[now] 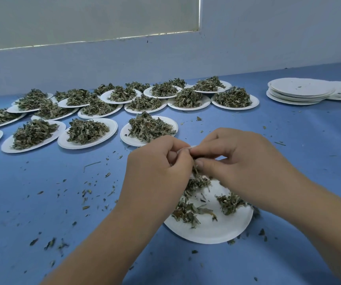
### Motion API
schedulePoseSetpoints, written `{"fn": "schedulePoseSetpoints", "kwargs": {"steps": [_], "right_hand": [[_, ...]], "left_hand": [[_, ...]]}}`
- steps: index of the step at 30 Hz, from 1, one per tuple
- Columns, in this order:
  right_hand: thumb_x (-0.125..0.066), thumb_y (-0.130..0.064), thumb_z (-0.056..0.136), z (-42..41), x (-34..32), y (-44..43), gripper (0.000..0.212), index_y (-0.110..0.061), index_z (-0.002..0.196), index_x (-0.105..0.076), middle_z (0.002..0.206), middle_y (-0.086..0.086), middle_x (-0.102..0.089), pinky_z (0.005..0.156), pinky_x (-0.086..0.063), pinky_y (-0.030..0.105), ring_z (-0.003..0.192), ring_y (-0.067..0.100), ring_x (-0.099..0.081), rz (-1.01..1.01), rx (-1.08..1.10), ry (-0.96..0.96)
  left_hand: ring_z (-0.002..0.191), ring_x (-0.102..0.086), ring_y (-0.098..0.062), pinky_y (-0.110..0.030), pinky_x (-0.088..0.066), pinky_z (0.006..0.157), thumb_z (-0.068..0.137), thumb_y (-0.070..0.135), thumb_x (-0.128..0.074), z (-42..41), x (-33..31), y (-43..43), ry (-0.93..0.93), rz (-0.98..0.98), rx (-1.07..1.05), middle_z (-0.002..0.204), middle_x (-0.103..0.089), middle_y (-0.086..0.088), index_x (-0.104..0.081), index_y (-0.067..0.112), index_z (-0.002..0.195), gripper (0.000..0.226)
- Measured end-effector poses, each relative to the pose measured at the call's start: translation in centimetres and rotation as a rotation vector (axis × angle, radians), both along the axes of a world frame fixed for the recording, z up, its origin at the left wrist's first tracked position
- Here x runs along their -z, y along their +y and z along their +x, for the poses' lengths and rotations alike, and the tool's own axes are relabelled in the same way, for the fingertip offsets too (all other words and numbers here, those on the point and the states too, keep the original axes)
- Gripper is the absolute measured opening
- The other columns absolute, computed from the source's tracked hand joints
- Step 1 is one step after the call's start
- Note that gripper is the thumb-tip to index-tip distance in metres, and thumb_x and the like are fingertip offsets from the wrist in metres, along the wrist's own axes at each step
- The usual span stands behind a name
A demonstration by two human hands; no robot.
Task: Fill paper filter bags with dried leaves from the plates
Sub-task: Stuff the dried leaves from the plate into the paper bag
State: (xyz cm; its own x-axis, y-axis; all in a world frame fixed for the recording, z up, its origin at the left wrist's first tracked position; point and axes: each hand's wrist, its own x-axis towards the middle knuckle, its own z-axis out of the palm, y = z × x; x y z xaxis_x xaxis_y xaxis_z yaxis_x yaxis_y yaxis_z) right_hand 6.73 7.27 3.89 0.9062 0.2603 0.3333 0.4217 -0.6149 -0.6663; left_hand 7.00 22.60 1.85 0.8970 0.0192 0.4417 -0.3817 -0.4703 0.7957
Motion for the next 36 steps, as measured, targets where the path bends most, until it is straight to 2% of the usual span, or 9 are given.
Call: {"fn": "schedulePoseSetpoints", "kwargs": {"steps": [3,9,14,18,24,26,29,33,36], "right_hand": [[-0.071,-0.018,0.081,0.1,0.5,0.7,0.019,-0.037,0.084,-0.076,0.081,-0.011,-0.063,0.076,-0.051,0.03,0.08,0.004,-0.061,-0.009,0.092,-0.076],[-0.074,-0.018,0.074,0.4,0.8,1.0,0.014,-0.028,0.072,-0.066,0.075,-0.01,-0.06,0.07,-0.051,0.027,0.073,0.005,-0.059,-0.021,0.216,-0.142],[-0.075,-0.023,0.079,0.0,0.3,0.1,0.019,-0.041,0.085,-0.072,0.079,-0.024,-0.068,0.074,-0.048,0.011,0.078,-0.009,-0.063,0.07,0.032,-0.011],[-0.078,-0.023,0.075,-0.3,0.2,0.0,0.027,-0.041,0.094,-0.072,0.086,-0.028,-0.07,0.08,-0.048,0.008,0.084,-0.011,-0.065,0.18,-0.097,0.102],[-0.077,-0.012,0.074,0.2,0.5,0.3,0.022,-0.03,0.068,-0.065,0.071,-0.018,-0.068,0.051,-0.042,0.005,0.056,-0.004,-0.063,0.188,0.129,-0.06],[-0.076,-0.01,0.073,0.2,0.6,0.4,0.022,-0.027,0.066,-0.064,0.067,-0.015,-0.068,0.05,-0.041,0.006,0.055,-0.001,-0.062,0.195,0.142,-0.101],[-0.075,-0.013,0.077,0.0,0.7,0.7,0.019,-0.029,0.07,-0.068,0.073,-0.018,-0.069,0.06,-0.051,0.013,0.066,0.0,-0.066,0.141,0.089,-0.079],[-0.068,-0.016,0.085,-0.4,0.1,0.0,0.024,-0.037,0.094,-0.073,0.089,-0.026,-0.071,0.081,-0.055,0.026,0.085,-0.003,-0.068,0.072,-0.094,0.011],[-0.067,-0.01,0.087,-0.3,-0.8,-1.3,0.029,-0.037,0.096,-0.074,0.091,-0.024,-0.072,0.081,-0.054,0.026,0.088,0.002,-0.07,0.147,-0.159,0.045]], "left_hand": [[0.044,-0.041,-0.001,-0.009,-0.032,0.043,0.083,0.012,-0.063,-0.1,0.0,-0.2,-0.007,0.007,0.005,0.048,-0.051,0.006,-0.068,0.028,0.069,0.022],[0.044,-0.044,0.0,-0.008,-0.033,0.046,0.083,0.014,-0.064,-0.4,-0.1,-0.5,-0.014,0.019,0.035,0.048,-0.052,0.009,-0.069,0.027,0.072,0.018],[0.046,-0.049,0.002,-0.008,-0.034,0.045,0.084,0.013,-0.063,0.0,-0.2,-0.1,-0.015,0.016,-0.004,0.054,-0.059,0.007,-0.069,0.029,0.07,0.022],[0.053,-0.055,0.002,-0.007,-0.038,0.048,0.083,0.014,-0.062,0.1,-0.3,0.2,-0.016,0.012,-0.037,0.056,-0.061,0.014,-0.069,0.03,0.07,0.022],[0.044,-0.042,0.0,-0.007,-0.031,0.045,0.084,0.012,-0.064,-0.5,-0.3,-0.3,-0.02,-0.01,0.049,0.049,-0.052,0.004,-0.07,0.026,0.073,0.018],[0.043,-0.041,0.0,-0.007,-0.03,0.045,0.084,0.011,-0.064,-0.7,-0.3,-0.4,-0.022,-0.002,0.061,0.048,-0.05,0.007,-0.07,0.025,0.073,0.019],[0.043,-0.043,0.001,-0.006,-0.03,0.044,0.083,0.013,-0.064,-0.3,-0.3,-0.2,0.015,-0.027,0.028,0.049,-0.055,0.007,-0.071,0.026,0.072,0.018],[0.048,-0.053,-0.005,-0.015,-0.04,0.046,0.085,0.019,-0.066,0.4,-0.5,0.7,0.076,-0.133,0.019,0.058,-0.065,0.002,-0.073,0.025,0.076,0.013],[0.048,-0.053,-0.005,-0.011,-0.04,0.044,0.087,0.017,-0.066,0.5,-0.8,1.1,0.074,-0.174,0.017,0.058,-0.064,-0.002,-0.074,0.023,0.076,0.014]]}}
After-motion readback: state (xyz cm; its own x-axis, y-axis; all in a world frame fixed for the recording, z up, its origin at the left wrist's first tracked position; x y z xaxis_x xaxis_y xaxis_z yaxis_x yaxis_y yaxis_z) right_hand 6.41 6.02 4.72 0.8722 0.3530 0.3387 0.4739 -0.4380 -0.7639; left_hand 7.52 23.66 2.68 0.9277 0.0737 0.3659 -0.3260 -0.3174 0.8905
